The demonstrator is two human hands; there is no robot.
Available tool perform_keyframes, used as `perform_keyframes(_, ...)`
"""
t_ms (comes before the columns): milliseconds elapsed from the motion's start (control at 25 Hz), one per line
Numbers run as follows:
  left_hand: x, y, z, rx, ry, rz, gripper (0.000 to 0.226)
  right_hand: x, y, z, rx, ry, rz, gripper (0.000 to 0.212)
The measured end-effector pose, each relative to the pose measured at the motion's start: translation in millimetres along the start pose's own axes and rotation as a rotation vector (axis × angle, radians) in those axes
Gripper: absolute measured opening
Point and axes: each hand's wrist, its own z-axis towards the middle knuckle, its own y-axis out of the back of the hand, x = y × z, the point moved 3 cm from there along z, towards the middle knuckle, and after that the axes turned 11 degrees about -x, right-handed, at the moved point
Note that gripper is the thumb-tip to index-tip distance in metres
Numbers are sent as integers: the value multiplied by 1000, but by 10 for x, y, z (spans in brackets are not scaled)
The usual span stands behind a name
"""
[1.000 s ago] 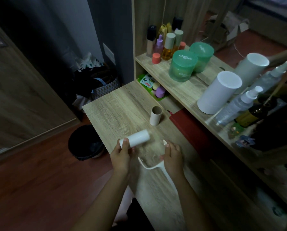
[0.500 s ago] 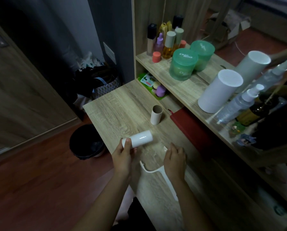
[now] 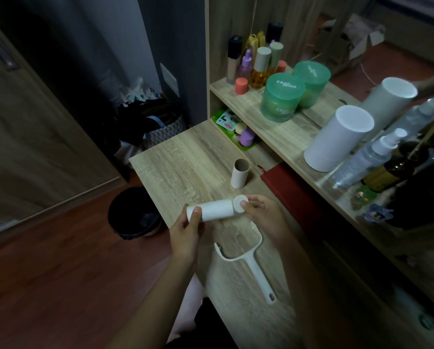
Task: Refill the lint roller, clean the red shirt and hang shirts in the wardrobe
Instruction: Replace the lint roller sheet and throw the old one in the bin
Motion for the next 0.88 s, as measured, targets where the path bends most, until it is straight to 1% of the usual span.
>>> perform_keyframes(80, 57, 63, 37, -33, 0, 35, 45, -37, -7, 128, -88, 75, -198, 27)
perform_keyframes(160, 103, 113, 58, -56, -4, 65, 48, -78, -91, 228, -61, 180, -394, 25)
perform_keyframes(200, 104, 128, 54, -62, -2, 65, 48, -106, -141, 269, -36, 198, -464, 25)
perform_keyframes(320, 76, 157, 56, -69, 8, 51, 51, -202, -260, 376, 4, 242, -638, 22)
perform_keyframes(400, 36, 174, 61, -65, 4, 45, 52, -202, -273, 389, -13, 296, -704, 26)
perform_keyframes(480, -22, 173, 58, -58, -3, 42, 53, -111, -190, 312, -122, 335, -643, 26)
perform_keyframes(520, -47, 159, 50, -41, -9, 48, 52, -49, -126, 232, -189, 347, -568, 22)
perform_keyframes(560, -68, 128, 31, -13, -12, 62, 51, -11, -70, 155, -238, 344, -482, 20)
perform_keyframes(600, -86, 80, 0, 29, -13, 74, 50, 20, -30, 72, -244, 297, -384, 26)
perform_keyframes(640, -100, 17, -35, 79, -7, 87, 48, 49, -18, -21, -204, 202, -268, 32)
perform_keyframes(720, -116, -125, -104, 189, 30, 95, 45, 77, -62, -196, -36, -57, -26, 47)
perform_keyframes(760, -118, -188, -129, 238, 63, 86, 42, 81, -79, -267, 31, -154, 68, 49)
perform_keyframes(800, -136, -240, -161, 272, 107, 65, 38, 88, -81, -315, 54, -188, 133, 42)
perform_keyframes(880, -149, -288, -188, 311, 154, 45, 30, 106, -22, -332, -7, -141, 167, 22)
